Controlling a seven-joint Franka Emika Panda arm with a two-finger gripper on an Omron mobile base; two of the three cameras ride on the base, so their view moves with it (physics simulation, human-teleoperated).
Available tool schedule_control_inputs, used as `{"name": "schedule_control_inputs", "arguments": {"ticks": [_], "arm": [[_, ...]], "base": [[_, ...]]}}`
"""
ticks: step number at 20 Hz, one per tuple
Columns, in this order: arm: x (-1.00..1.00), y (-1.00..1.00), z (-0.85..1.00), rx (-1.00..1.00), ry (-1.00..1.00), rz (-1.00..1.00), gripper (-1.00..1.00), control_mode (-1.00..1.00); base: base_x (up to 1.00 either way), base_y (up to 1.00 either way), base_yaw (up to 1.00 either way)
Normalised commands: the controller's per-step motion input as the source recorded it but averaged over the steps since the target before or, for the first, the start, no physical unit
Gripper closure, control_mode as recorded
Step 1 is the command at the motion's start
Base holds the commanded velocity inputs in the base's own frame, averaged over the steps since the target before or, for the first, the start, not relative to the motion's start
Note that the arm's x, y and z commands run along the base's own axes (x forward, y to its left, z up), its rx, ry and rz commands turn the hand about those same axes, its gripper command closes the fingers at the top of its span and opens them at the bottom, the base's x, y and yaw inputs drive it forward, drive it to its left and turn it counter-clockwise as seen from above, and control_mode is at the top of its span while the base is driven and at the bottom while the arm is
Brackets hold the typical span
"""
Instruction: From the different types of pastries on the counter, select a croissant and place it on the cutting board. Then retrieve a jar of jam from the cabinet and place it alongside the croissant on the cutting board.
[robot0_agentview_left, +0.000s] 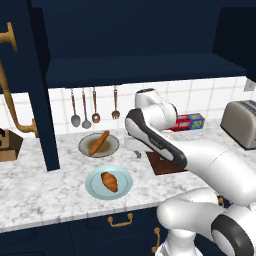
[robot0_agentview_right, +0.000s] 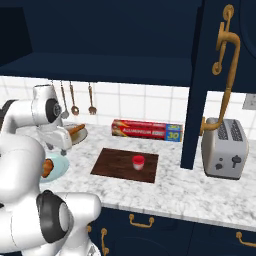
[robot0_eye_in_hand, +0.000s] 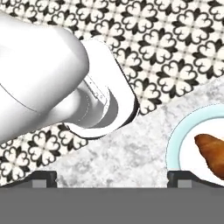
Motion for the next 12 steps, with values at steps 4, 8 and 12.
{"name": "schedule_control_inputs", "arguments": {"ticks": [4,8,12], "arm": [[0.04,0.09,0.00,0.29,0.21,0.30,-1.00,-1.00],[-0.04,0.73,-0.04,0.06,0.00,0.32,-1.00,-1.00],[-0.07,0.90,-0.26,-0.06,-0.16,0.27,-1.00,-1.00]], "base": [[0.00,0.00,0.00],[0.00,0.00,0.00],[0.00,0.00,0.00]]}}
